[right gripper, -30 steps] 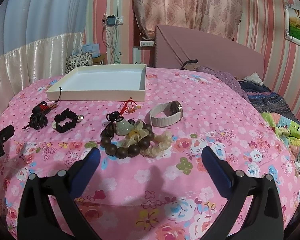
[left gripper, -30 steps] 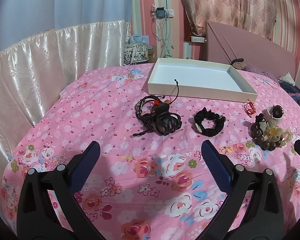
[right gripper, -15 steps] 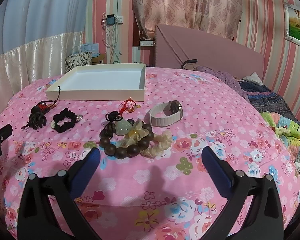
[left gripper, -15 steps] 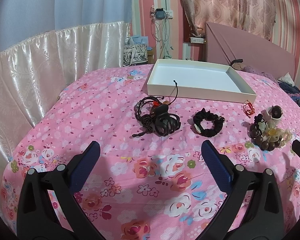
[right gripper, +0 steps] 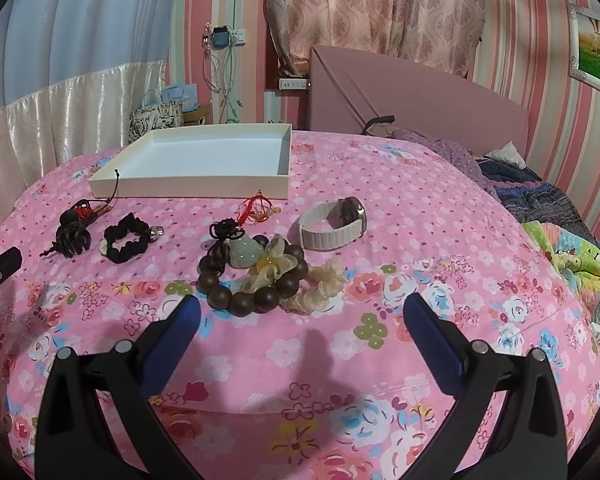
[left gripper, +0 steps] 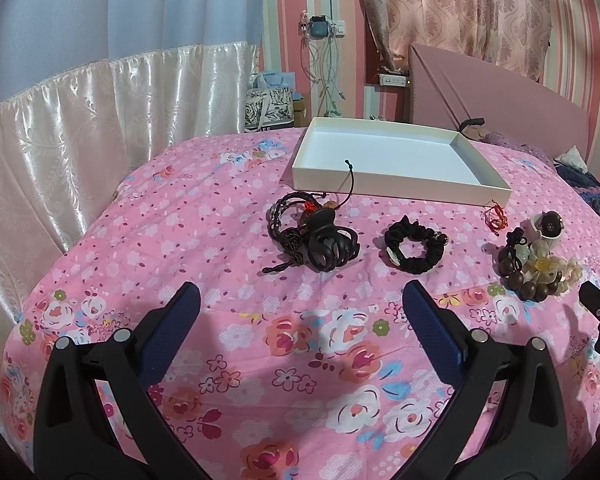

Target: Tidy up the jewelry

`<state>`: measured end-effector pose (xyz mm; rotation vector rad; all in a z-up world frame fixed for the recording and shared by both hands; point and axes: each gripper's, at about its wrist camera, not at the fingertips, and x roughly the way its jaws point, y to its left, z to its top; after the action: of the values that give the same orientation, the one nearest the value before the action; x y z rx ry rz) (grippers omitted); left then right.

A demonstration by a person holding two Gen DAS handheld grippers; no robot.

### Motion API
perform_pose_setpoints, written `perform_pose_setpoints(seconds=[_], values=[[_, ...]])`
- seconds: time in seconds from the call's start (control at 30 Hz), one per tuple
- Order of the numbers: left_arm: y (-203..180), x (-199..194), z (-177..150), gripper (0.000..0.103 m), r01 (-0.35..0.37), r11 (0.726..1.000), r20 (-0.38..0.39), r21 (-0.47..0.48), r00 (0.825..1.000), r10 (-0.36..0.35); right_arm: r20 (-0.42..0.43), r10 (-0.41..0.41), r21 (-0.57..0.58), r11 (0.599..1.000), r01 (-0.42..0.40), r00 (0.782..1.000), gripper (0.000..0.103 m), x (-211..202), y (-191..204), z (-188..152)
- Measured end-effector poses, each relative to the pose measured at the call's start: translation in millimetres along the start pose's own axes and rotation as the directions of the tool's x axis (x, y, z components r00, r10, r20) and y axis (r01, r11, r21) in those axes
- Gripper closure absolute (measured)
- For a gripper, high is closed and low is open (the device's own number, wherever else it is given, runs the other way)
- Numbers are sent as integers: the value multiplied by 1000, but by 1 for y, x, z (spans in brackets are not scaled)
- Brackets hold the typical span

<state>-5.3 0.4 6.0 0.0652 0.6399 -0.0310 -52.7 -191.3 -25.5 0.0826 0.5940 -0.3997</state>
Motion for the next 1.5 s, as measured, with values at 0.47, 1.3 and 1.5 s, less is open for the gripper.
perform_pose_setpoints(seconds=[0.47,1.3,1.5], values=[[0,-2,-1,3,5,1000,2,-1,1000,-5,6,-2,4,1000,2,1000,2,0,0,-1],[4,14,-3,3,68,997,-63,-31,996,-70,103,-26,-38,999,30,994,2,2,10,-3],[-5,16,-5,3,65,998,-73,3,995,-65,149,-60,-90,993,74,987,2,-2,21,-6]])
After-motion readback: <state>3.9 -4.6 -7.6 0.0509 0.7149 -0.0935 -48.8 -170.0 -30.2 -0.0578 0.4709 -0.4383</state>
